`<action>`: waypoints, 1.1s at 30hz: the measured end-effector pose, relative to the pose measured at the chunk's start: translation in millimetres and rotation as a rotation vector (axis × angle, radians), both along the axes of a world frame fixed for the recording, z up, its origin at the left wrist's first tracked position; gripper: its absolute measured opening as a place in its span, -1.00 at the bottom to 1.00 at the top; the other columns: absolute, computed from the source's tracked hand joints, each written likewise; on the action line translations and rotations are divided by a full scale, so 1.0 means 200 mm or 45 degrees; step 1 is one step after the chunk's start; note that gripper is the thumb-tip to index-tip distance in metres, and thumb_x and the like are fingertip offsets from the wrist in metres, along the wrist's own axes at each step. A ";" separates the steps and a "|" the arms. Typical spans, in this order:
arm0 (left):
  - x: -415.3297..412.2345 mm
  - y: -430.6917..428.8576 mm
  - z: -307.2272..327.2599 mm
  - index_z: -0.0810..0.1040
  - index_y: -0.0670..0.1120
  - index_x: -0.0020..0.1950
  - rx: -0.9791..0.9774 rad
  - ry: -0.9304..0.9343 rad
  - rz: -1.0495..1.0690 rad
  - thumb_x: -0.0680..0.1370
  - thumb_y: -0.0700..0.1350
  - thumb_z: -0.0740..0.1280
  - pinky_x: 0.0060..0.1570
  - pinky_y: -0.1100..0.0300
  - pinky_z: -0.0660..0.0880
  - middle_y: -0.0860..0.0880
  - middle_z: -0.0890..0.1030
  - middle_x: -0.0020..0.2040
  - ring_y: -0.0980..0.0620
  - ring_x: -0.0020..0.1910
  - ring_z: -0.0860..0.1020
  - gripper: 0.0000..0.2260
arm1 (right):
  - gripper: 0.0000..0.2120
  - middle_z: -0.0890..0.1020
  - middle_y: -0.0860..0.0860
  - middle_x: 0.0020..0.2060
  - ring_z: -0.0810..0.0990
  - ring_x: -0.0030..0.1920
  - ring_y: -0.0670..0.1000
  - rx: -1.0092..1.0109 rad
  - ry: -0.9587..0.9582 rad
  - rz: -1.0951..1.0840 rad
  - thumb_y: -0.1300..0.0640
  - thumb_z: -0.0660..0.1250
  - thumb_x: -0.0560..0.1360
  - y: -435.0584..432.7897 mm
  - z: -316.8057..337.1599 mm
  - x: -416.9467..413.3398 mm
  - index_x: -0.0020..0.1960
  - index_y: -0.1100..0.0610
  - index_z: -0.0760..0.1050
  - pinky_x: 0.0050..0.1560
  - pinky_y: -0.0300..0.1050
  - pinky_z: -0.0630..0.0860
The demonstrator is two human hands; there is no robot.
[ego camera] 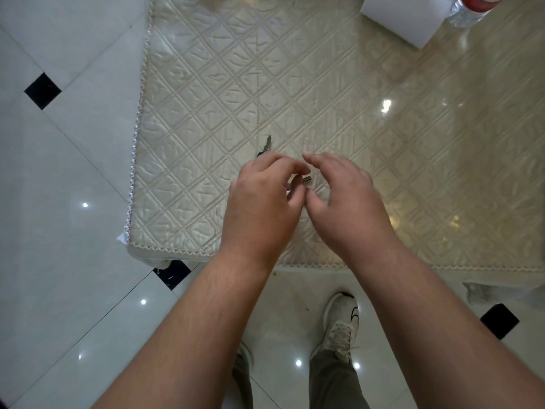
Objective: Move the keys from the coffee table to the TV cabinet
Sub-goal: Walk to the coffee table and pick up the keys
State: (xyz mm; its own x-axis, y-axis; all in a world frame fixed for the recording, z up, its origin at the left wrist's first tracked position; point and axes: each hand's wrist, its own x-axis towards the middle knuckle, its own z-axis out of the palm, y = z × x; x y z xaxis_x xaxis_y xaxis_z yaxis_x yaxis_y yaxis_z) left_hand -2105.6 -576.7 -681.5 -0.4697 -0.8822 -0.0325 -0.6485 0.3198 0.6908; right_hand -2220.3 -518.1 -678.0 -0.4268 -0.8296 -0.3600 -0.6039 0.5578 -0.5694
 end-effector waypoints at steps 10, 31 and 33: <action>0.04 -0.06 -0.04 0.45 0.09 0.20 0.295 0.091 0.097 0.52 -0.28 0.29 0.00 0.37 0.50 0.22 0.62 0.03 0.33 0.06 0.55 -0.65 | -0.53 0.48 -0.15 0.36 0.35 0.39 -0.03 0.071 0.048 -0.029 0.01 0.29 0.58 -0.01 -0.01 0.04 0.47 -0.09 0.34 0.37 0.05 0.33; 0.14 -0.09 -0.18 0.36 -0.01 0.00 0.122 -0.322 0.205 0.49 -0.25 0.32 -0.14 0.06 0.43 0.01 0.47 -0.03 -0.03 -0.07 0.44 -0.79 | -0.76 0.54 -0.07 0.08 0.39 0.15 0.07 0.121 0.350 0.038 0.08 0.36 0.49 0.01 -0.16 0.12 0.15 -0.05 0.52 0.04 -0.02 0.31; 0.15 -0.10 -0.17 0.35 0.00 -0.02 0.160 -0.326 0.220 0.49 -0.23 0.32 -0.26 0.16 0.35 0.02 0.47 -0.08 0.01 -0.17 0.45 -0.80 | -0.82 0.52 -0.05 0.04 0.38 0.12 0.07 0.157 0.369 0.023 0.08 0.34 0.49 0.01 -0.16 0.14 0.08 -0.03 0.52 0.01 -0.04 0.26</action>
